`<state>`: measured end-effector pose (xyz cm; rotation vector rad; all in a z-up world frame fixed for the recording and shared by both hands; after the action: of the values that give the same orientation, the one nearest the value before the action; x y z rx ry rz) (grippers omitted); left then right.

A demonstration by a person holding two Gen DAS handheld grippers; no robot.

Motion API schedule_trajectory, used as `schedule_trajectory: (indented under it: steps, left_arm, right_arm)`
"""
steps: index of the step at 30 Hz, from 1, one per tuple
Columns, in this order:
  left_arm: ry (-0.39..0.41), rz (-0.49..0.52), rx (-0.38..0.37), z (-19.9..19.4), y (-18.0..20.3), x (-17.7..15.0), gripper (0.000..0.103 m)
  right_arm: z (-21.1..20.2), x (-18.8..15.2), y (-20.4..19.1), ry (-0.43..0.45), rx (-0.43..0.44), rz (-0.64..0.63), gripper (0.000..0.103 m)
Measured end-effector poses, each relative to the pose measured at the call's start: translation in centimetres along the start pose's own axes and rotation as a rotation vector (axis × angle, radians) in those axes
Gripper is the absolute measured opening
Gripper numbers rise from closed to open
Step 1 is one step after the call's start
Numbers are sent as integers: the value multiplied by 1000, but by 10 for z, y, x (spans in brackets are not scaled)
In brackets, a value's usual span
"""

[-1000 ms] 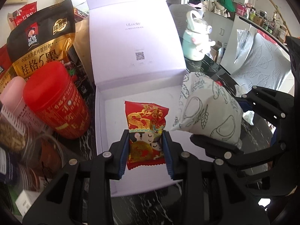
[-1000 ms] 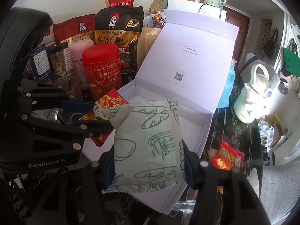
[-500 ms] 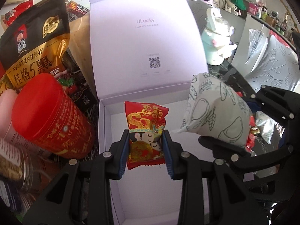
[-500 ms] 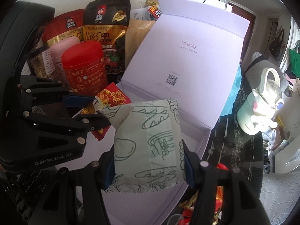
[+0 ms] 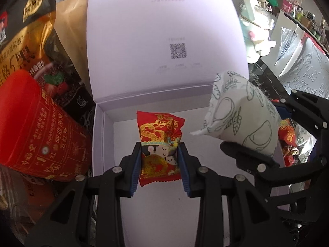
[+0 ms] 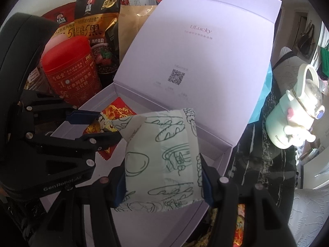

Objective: Organize objects
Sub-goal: 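Lower both items into the lavender box and open both tools, then withdraw both open tools from the box back over the snack pile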

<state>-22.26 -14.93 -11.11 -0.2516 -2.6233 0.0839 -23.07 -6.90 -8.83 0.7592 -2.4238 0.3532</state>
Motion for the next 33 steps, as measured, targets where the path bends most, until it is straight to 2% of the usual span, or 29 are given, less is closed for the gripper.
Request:
schedule_trajectory:
  steps: [19,21,25,29,33]
  left_arm:
    - [-53,-81,26,11,-16,-16,34]
    - [-53,-84,35,8,-17,-17,36]
    - [-39,-102,33,-3,-18,-18,48]
    - [-14,-106,41,-17,-17,-17,58]
    - [7,-103,48,-31,-13,-18,58]
  right_arm:
    - [13,4,11,-19,-17,42,61]
    - [12,4,11,-14,-17,42,63]
    - [2,7,12,15,-22,43,73]
    - [-12,14,16,50,-31,53,74]
    - [-24,18,16,70,-44,53,74]
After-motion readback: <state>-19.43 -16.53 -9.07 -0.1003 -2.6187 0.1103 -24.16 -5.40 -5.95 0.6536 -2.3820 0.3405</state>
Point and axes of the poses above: each gripper's, at about its wrist camera, not at the fingertips, and z roughly the way its jaws point, y to its right, x to its top, the point moved 8 cm from there along z, roughly the way its jaws point, and after that the axes turned 11 degrees about z, right-handed, at the moved point
